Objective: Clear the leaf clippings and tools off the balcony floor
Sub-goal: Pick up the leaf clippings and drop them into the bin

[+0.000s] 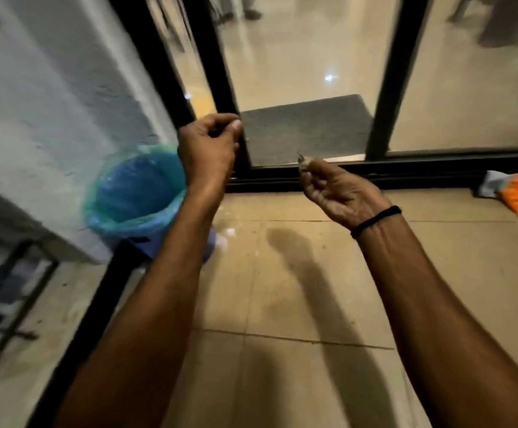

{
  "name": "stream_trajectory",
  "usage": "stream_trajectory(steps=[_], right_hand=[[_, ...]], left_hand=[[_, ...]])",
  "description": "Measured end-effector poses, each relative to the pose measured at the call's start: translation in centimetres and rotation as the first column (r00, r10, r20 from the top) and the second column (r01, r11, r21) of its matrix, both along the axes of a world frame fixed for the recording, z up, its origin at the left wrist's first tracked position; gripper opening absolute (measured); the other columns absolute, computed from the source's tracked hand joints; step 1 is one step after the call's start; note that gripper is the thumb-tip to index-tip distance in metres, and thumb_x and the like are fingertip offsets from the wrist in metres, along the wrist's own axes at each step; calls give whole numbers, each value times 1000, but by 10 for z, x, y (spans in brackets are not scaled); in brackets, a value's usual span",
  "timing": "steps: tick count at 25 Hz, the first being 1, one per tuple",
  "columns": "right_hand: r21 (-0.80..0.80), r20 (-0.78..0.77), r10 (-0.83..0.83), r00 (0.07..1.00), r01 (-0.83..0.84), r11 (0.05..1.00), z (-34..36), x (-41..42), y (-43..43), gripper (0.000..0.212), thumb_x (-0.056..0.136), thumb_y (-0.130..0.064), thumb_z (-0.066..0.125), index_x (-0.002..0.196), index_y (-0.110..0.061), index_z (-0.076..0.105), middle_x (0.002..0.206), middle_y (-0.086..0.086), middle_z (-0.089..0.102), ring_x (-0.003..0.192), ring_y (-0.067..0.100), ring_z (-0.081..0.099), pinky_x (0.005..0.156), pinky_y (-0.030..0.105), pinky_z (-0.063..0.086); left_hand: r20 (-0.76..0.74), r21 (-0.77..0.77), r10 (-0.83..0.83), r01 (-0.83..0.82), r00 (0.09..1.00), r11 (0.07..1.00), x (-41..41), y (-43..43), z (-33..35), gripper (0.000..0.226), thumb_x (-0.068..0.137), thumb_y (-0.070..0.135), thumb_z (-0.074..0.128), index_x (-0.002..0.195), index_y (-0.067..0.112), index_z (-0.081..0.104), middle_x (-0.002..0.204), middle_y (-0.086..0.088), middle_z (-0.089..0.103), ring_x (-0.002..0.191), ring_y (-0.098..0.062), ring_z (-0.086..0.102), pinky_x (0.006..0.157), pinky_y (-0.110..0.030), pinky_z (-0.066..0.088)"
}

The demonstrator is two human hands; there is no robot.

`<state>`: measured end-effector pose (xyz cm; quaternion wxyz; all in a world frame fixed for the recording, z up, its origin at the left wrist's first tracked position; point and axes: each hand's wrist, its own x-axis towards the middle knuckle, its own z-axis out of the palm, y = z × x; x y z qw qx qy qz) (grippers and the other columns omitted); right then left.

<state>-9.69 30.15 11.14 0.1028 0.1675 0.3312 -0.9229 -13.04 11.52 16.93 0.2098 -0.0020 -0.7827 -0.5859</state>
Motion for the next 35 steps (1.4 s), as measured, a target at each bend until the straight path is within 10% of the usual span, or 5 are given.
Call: stream_trajectory(steps=[5,10,18,24,35], right_hand=[[362,-245,229,942,-131,923,46,-58,-175,23,86,10,62,69,-4,59,69,10,58,64,15,59,61,17,53],[568,-168,384,908,-230,791,27,-84,-227,25,83,17,58,78,-7,58,77,10,58,69,19,60,59,23,57],[310,-175,-18,984,73,948,25,-42,-107,11,88,9,61,79,3,59,77,15,60,71,21,61,60,21,57],[449,-55,-399,915,379,809,0,51,83,4,85,10,64,86,6,64,83,17,62,80,24,63,74,29,60],[885,131,-947,292,395,244,-104,361,372,26,79,-1,66,58,-16,65,58,2,63,63,25,61,64,36,54]], left_hand=[[178,36,312,-323,933,946,-18,-170,-3,8,81,12,74,78,20,74,54,9,65,54,-10,59,72,-34,57],[380,-49,351,-360,856,932,-9,-198,-20,45,82,7,70,127,10,64,98,-8,67,66,-14,62,78,-38,59],[214,-68,242,-233,946,970,-27,-82,-11,21,67,33,64,87,29,70,88,0,75,86,-24,74,81,-42,61],[196,-138,-227,256,954,957,19,153,-34,22,87,26,67,107,24,72,100,3,73,90,-12,70,84,-36,61],[412,-533,-786,822,460,202,235,466,-108,28,89,25,67,115,15,69,99,-6,74,91,-25,69,84,-33,54]])
